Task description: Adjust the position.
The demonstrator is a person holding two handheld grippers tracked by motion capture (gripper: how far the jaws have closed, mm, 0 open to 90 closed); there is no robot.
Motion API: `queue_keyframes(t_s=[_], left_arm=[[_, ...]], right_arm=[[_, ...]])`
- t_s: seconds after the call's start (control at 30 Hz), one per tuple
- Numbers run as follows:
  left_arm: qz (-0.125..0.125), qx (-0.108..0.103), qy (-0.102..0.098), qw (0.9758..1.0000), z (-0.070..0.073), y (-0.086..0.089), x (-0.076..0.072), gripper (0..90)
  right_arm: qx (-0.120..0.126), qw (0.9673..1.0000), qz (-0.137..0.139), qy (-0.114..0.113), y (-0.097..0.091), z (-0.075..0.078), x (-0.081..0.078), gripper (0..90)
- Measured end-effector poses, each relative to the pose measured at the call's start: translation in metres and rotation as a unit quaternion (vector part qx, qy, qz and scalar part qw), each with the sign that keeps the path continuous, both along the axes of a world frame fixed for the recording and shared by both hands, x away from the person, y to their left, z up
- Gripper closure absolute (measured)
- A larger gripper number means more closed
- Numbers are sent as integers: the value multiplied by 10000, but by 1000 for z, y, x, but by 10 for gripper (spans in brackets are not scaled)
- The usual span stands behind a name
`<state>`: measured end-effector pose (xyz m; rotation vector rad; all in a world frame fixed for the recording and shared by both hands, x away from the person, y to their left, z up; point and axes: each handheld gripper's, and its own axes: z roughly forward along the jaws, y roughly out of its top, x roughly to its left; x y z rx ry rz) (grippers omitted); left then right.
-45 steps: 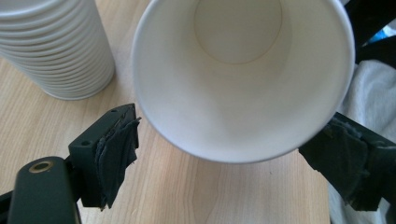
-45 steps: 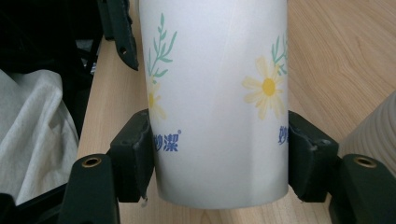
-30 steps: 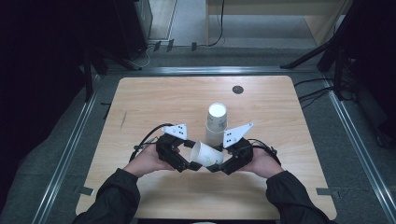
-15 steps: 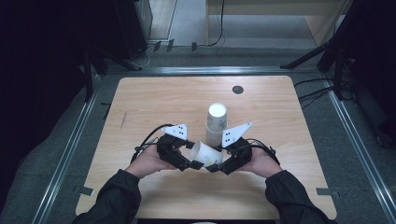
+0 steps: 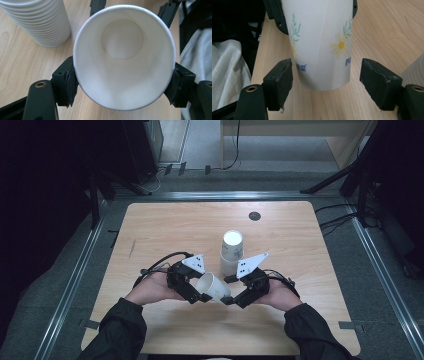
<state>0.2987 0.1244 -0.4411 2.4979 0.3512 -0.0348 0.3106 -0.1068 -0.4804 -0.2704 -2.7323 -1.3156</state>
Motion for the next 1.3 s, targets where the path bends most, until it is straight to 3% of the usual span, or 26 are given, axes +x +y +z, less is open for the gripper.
queue_keyframes(t_s=[0.23, 0.4, 0.6, 0.77, 0.9, 1.0, 1.1, 1.2, 1.3], left_arm=[[-152, 204, -86, 9996, -4, -12, 1, 251], [-232, 248, -167, 9993, -4, -18, 1, 254], [-250, 272, -118, 9992, -6, -20, 1, 249], [-155, 187, -95, 9997, -7, -17, 1, 136], [-133, -51, 41, 9999, -6, -12, 2, 127], [-83, -291, 23, 9995, -4, -6, 4, 127], [6, -633, 107, 9979, -3, -1, 5, 127], [87, -805, 87, 9967, -3, 3, 5, 127], [157, -1043, 191, 9942, -5, 3, 5, 128]], right_arm=[[-53, 9999, 84, -56, 9, -6, -3, 281], [-122, 9999, 68, -45, 11, -10, -3, 293], [-176, 9997, 162, -56, 12, -12, -5, 338], [-170, 9997, 154, -53, 11, -10, -5, 337], [-72, 9999, 105, -59, 7, -7, -4, 338], [20, 9999, 91, -78, 4, -5, -4, 337], [117, 9999, 76, -45, 2, -4, -2, 337], [192, 9998, 63, -17, 0, -2, -2, 336], [227, 9997, 60, 11, 0, -1, -1, 336]])
